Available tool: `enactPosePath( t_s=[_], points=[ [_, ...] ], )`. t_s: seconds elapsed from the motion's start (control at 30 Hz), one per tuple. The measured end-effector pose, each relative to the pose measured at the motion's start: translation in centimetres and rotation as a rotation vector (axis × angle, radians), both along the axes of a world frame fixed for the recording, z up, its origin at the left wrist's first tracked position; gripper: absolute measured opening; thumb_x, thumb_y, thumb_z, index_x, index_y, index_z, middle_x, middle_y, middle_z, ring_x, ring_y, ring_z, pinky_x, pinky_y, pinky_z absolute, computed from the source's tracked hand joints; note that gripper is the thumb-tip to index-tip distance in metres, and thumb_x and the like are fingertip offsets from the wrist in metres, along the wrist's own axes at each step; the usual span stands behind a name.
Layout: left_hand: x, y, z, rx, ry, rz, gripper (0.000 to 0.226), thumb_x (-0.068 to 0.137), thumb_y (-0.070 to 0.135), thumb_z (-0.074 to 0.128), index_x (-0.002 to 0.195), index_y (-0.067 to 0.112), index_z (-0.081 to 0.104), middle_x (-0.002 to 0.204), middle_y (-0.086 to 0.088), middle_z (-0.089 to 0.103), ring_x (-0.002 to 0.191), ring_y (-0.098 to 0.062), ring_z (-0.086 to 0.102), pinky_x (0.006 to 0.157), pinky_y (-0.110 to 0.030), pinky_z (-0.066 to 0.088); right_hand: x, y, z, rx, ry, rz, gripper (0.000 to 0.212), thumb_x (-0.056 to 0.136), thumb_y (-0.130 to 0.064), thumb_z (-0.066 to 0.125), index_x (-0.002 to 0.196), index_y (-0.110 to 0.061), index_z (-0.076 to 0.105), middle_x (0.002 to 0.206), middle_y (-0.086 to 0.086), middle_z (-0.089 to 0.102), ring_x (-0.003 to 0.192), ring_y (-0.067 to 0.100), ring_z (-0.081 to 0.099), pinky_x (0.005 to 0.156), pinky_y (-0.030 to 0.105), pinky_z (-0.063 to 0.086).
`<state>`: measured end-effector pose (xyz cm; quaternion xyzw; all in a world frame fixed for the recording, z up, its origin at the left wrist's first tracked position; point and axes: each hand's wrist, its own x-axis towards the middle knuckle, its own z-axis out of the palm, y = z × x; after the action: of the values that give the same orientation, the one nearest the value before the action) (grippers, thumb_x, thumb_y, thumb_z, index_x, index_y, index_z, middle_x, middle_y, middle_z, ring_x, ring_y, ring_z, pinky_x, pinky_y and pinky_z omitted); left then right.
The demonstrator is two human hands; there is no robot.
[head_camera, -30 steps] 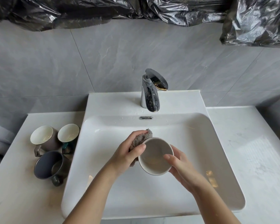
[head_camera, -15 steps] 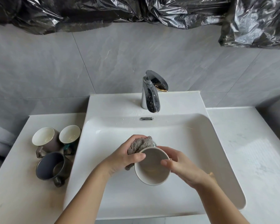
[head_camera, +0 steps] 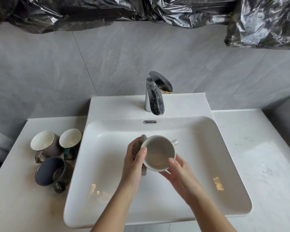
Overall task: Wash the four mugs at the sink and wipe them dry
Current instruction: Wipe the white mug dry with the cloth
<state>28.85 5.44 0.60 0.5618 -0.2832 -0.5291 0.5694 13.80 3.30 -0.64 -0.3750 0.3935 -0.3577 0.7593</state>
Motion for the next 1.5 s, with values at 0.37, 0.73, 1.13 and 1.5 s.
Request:
enactPosePath(
  t_s=[0.37, 0.73, 1.13, 1.5],
  points=[
    [2.3, -0.4, 0.6, -0.074, -0.308, -0.268, 0.047, 0.078, 0.055, 0.054, 0.12, 0.034, 0.056, 0.086, 0.01, 0.066, 0.061, -0.009, 0.054, 0.052, -0.017, 0.04, -1.8, -1.0, 0.3, -0.047, 0.061, 0.107, 0.082, 0.06, -0.061, 0.086, 0.127, -0.018, 0.065, 0.122, 0.014, 0.068, 0.113, 0.029, 0.064, 0.097, 0.044, 0.051],
    [3.7, -0.5, 0.8, -0.054, -0.282, -0.396, 0.04, 0.078, 0.052, 0.057, 0.116, 0.042, 0.055, 0.093, -0.003, 0.065, 0.074, -0.022, 0.056, 0.059, -0.025, 0.044, -2.0, -1.1, 1.1, -0.103, 0.107, 0.209, 0.079, 0.061, -0.063, 0.083, 0.127, -0.024, 0.066, 0.116, 0.007, 0.07, 0.103, 0.019, 0.066, 0.081, 0.028, 0.053],
    [4.9, -1.4, 2.4, -0.069, -0.383, -0.635, 0.049, 0.074, 0.05, 0.062, 0.121, 0.039, 0.057, 0.119, 0.005, 0.065, 0.111, -0.011, 0.06, 0.096, -0.027, 0.045, -2.9, -2.1, 0.6, -0.167, 0.221, 0.354, 0.095, 0.061, -0.067, 0.081, 0.135, -0.013, 0.058, 0.116, 0.009, 0.066, 0.098, 0.019, 0.061, 0.076, 0.025, 0.047],
    [2.1, 0.1, 1.2, 0.024, -0.132, -0.175, 0.06, 0.056, 0.054, 0.067, 0.112, 0.034, 0.062, 0.087, 0.004, 0.068, 0.062, -0.007, 0.058, 0.047, -0.019, 0.039, -2.1, -0.5, -0.8, 0.07, 0.057, 0.188, 0.105, 0.056, -0.06, 0.088, 0.143, -0.018, 0.047, 0.133, 0.015, 0.061, 0.122, 0.031, 0.06, 0.101, 0.047, 0.05]
  ],
)
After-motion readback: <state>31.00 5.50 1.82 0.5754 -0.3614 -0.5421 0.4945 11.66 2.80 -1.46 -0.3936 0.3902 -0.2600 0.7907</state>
